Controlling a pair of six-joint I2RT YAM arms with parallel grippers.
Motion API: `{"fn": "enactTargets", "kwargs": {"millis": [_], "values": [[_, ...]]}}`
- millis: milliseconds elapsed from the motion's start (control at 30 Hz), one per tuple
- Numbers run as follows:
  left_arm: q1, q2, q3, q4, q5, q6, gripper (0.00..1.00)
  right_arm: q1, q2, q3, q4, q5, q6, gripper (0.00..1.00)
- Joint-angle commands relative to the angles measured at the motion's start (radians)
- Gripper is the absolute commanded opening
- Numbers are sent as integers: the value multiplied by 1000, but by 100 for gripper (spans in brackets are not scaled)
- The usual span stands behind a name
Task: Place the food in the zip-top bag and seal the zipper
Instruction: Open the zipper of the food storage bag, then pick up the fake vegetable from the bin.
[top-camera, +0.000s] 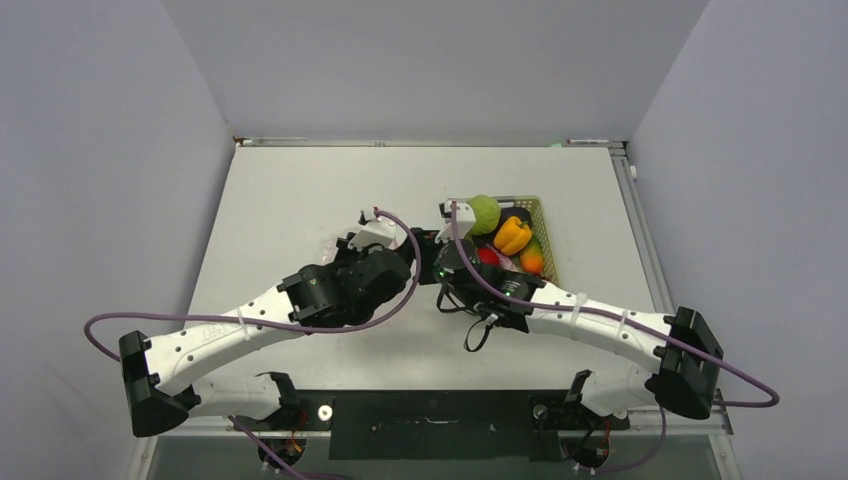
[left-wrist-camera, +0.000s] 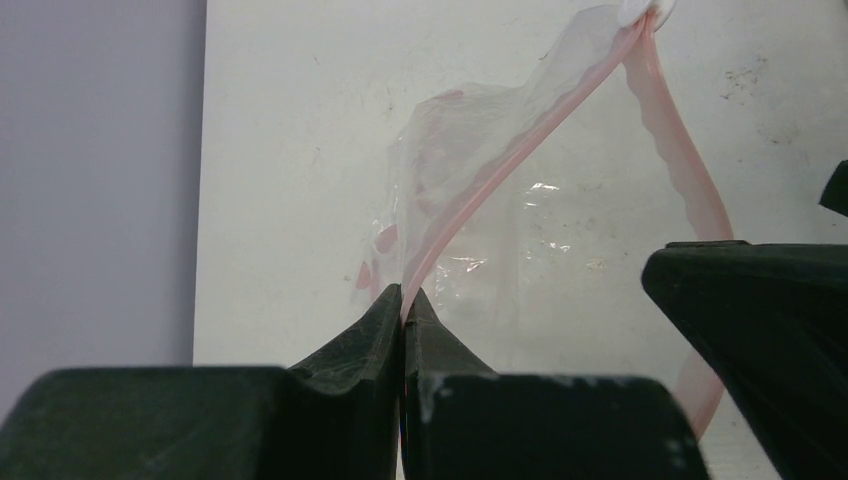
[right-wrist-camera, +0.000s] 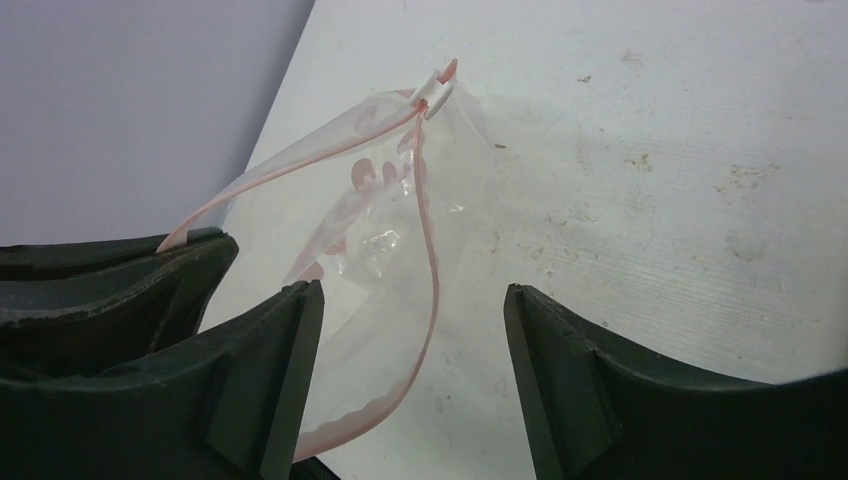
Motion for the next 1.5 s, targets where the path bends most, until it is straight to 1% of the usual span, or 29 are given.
{"fn": "enactTargets", "kwargs": {"millis": [0,100,233,433,600,700,833,967,1133,1233,1267,1333,1467], "values": [[3,-18,-6,51,16,-9,0,-13,-87,-3,-85,57,-57,68],[3,-29,-14,64,25,-3,0,-16,-145,-27,-124,111,-88,69],[3,-28,-26,81,45,1,0,-21,-209,-44,-192,183,-136,73],[4,-17,-30,91,70,-3,0,-35,-277,-23,-355,305,-201,74],[4,-21,-29,99,93,2,0,-75,-296,20,-504,377,-245,78],[7,-23,-34,116,116,12,0,-153,-302,29,-545,340,-269,78],[13,-13,-27,119,139,22,0,-261,-305,26,-540,281,-308,79],[27,-10,-15,106,164,23,0,-327,-267,43,-532,258,-336,85],[47,-26,-7,105,214,31,0,-424,-214,61,-488,141,-359,87],[67,-35,-2,104,244,46,0,-486,-171,79,-467,70,-365,89],[77,-39,-4,104,251,48,0,-500,-155,87,-460,51,-365,94],[86,-54,-15,114,262,53,0,-521,-123,109,-448,23,-369,98],[101,-89,-54,158,276,67,0,-539,-70,150,-416,-18,-381,100]]}}
